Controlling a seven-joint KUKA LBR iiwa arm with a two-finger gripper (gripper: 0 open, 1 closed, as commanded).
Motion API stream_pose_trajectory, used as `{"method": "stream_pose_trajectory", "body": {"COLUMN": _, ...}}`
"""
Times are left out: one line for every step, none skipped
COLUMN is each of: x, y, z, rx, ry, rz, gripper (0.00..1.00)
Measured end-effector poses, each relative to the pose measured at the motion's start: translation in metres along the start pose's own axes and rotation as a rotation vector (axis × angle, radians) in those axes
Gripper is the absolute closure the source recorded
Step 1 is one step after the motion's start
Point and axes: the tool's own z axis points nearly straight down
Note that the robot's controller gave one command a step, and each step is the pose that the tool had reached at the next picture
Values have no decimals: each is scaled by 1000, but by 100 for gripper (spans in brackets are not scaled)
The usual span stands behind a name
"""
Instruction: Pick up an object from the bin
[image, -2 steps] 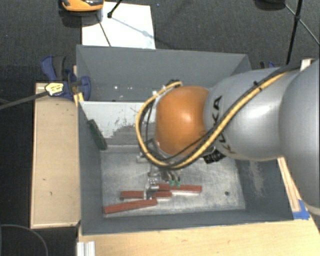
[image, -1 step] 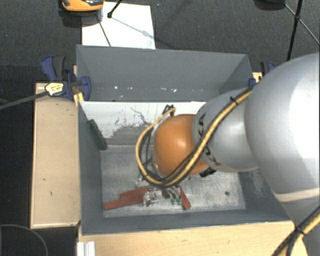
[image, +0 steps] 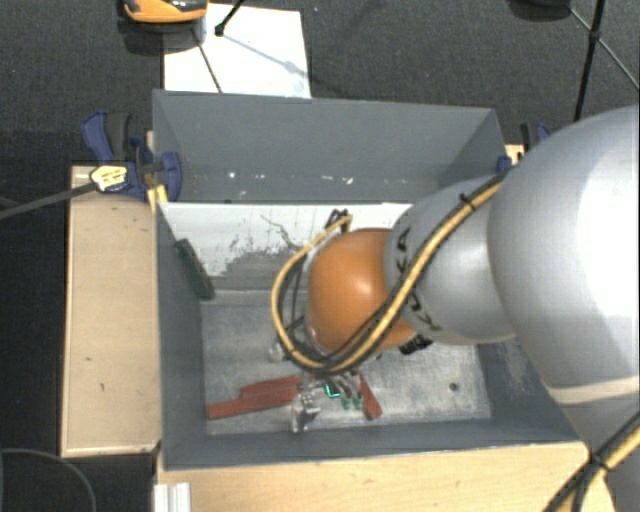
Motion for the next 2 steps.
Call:
{"method": "stream_pose_trajectory", "body": {"x": 0, "y": 0, "z": 0, "rx": 0, "ry": 0, "rz": 5, "gripper": 100}}
{"method": "stream_pose_trajectory", "body": {"x": 0, "y": 0, "z": 0, "rx": 0, "ry": 0, "rz": 6, "gripper": 100}}
